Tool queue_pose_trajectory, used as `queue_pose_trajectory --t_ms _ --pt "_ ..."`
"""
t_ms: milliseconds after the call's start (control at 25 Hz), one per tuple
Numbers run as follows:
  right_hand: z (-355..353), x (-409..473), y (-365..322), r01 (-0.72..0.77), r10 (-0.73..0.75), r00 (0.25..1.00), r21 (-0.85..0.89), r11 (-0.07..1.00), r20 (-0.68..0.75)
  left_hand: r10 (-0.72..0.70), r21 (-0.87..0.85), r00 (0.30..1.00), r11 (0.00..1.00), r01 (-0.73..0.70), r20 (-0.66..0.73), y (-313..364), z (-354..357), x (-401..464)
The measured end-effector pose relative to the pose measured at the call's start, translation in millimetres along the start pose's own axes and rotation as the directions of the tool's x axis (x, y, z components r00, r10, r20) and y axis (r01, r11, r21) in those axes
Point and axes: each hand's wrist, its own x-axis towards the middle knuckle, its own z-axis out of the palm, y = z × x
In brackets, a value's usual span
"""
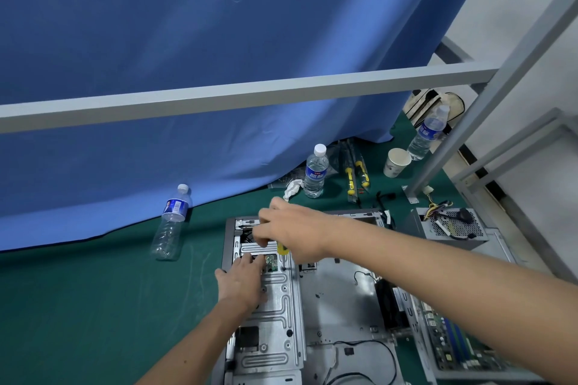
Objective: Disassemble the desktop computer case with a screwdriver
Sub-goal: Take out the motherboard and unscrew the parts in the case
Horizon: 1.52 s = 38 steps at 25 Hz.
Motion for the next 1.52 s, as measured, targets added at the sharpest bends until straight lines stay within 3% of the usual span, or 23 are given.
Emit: queue_pose_trajectory --t_ms 80,160,200,360,440,520,560,640,760,840,920,1000,1120,1200,1240,1360,1400,1520 --pt "3 2 -6 -0.137 0.136 0.990 0.017 0.990 0.035 0.002 -0.009 1.000 1.000 -0.002 -0.009 0 0 0" --pt "9 7 -8 -0.326 0.329 0.944 -0.093 0.941 0.014 0.000 -0.018 1.000 1.000 0.000 -0.011 0 1 0" --pt "8 7 -7 -0.335 0.336 0.942 -0.131 0.933 -0.017 -0.001 -0.020 1.000 1.000 0.001 -0.010 0 0 0" --pt "3 -2 5 -0.068 0.069 0.997 0.064 0.996 -0.023 -0.005 -0.021 1.000 1.000 0.005 -0.009 0 1 1" --pt "5 -1 0 -0.126 0.126 0.992 0.136 0.983 0.014 -0.004 -0.017 1.000 1.000 0.004 -0.012 0 0 0" --pt "11 6 -3 -0.326 0.326 0.945 0.005 0.945 0.025 -0.007 -0.009 1.000 1.000 0.007 -0.010 0 -1 1" --pt "11 8 -3 -0.346 0.345 0.938 -0.082 0.935 -0.018 -0.008 -0.005 1.000 1.000 0.008 -0.007 0 -1 0" --pt "8 7 -2 -0.236 0.229 0.971 -0.112 0.965 -0.073 -0.008 0.003 1.000 1.000 0.008 -0.013 1 0 0" --pt "3 3 1 -0.046 0.047 0.999 0.099 0.994 -0.007 -0.010 0.004 1.000 1.000 0.010 -0.024 1 0 0" --pt "2 6 -3 -0.124 0.124 0.992 0.041 0.991 0.006 -0.012 0.003 1.000 1.000 0.012 -0.029 2 0 0" --pt "7 11 -4 -0.270 0.265 0.963 -0.129 0.954 -0.058 -0.015 0.008 0.999 1.000 0.015 -0.030 1 0 1" --pt "8 11 -4 -0.279 0.268 0.960 -0.189 0.941 -0.085 -0.015 0.009 0.999 1.000 0.015 -0.028 1 0 1" --pt "4 4 6 -0.116 0.118 0.993 0.074 0.990 -0.025 -0.014 0.011 0.999 1.000 0.014 -0.036 1 0 2" --pt "2 1 8 -0.098 0.095 0.995 0.228 0.969 0.024 -0.012 0.015 0.999 1.000 0.013 -0.039 1 0 2" --pt "3 1 5 -0.156 0.151 0.988 0.191 0.969 0.040 -0.012 0.017 0.999 1.000 0.013 -0.041 1 0 2" --pt "10 6 2 -0.374 0.378 0.926 -0.129 0.918 0.006 -0.012 0.025 0.999 1.000 0.013 -0.046 1 0 3" --pt "10 6 2 -0.351 0.350 0.936 -0.144 0.925 -0.030 -0.013 0.025 0.999 1.000 0.014 -0.050 2 0 3" --pt "4 3 9 -0.144 0.147 0.989 0.121 0.982 -0.016 -0.013 0.018 0.998 1.000 0.014 -0.053 2 0 3"
